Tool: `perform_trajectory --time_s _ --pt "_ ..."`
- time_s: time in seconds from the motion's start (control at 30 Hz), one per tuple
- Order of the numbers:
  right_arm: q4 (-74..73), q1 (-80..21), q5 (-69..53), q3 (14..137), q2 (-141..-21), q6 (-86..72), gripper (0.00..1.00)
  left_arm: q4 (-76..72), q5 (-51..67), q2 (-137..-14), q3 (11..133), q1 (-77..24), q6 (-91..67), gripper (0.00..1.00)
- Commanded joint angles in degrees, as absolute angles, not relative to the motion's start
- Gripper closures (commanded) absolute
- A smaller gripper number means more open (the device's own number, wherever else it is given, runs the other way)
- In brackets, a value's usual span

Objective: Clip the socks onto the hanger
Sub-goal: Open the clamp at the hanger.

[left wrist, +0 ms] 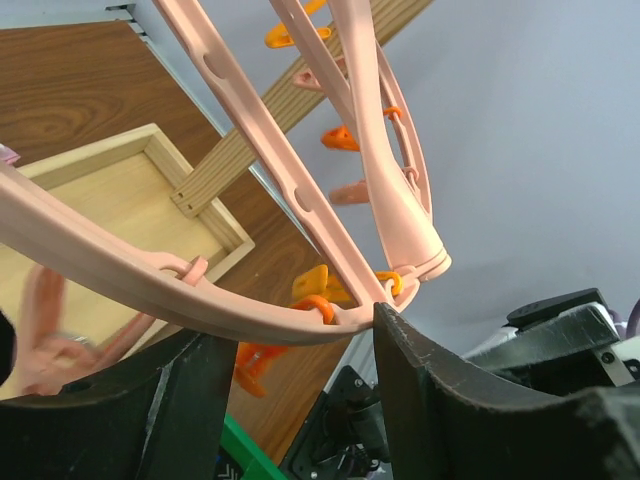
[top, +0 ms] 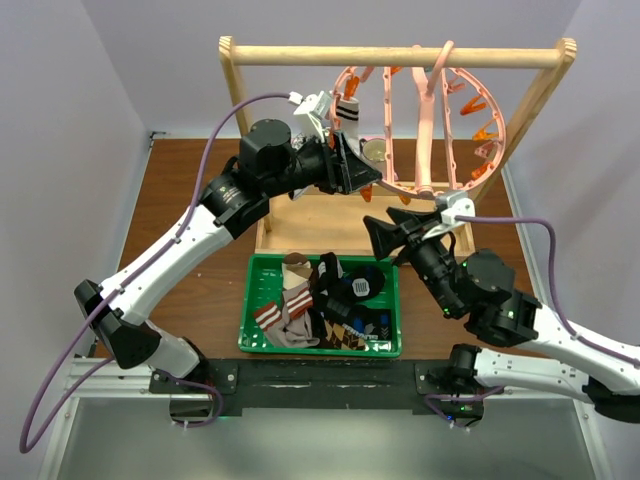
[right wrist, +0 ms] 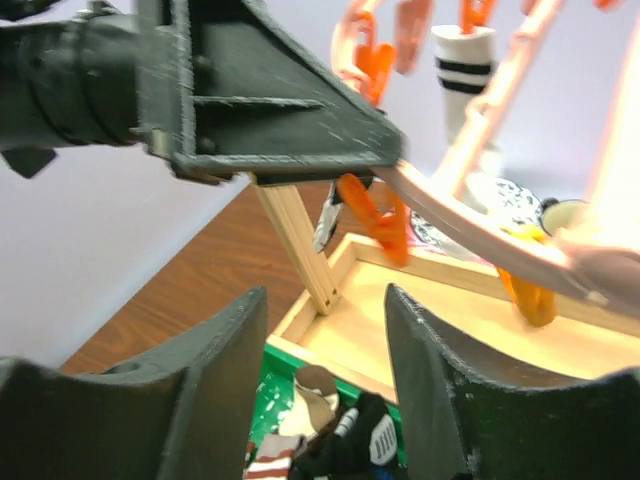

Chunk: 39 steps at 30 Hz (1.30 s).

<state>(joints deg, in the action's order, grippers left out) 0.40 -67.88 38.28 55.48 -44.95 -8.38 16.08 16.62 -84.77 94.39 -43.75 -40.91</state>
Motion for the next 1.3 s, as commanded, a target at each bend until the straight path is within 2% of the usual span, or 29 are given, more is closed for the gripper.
perform_trajectory --time_s 0.0,0.3,0.5,0.67,0.9,1.13,1.27 --pt "-3.87 -68.03 40.87 51.69 -42.37 -10.02 0.42 14.42 16.00 -83.23 96.33 -43.59 -40.34 0.41" --pt "4.11 -68.03 44.56 46.85 -45.53 -4.58 0.26 15.03 15.82 -82.44 96.15 -43.59 -40.25 0.41" --pt "14.14 -65.05 46.33 44.91 -46.76 3.16 0.26 16.00 14.85 -81.74 96.42 -43.59 -40.25 0.41" --pt "19.77 -62.14 42.28 44.12 -46.32 4.22 0.28 17.05 13.45 -81.21 96.42 -43.59 -40.17 0.40" --pt "25.30 -60.21 36.57 45.35 -50.44 2.81 0.31 17.14 13.62 -81.12 96.42 -43.59 -40.69 0.32" --pt "27.33 -58.01 32.52 46.58 -53.00 1.49 0.40 17.14 13.89 -81.04 96.86 -43.68 -41.05 0.30" --pt "26.37 -57.31 31.82 46.85 -52.47 1.76 0.48 17.31 13.71 -80.95 97.21 -43.59 -41.13 0.29"
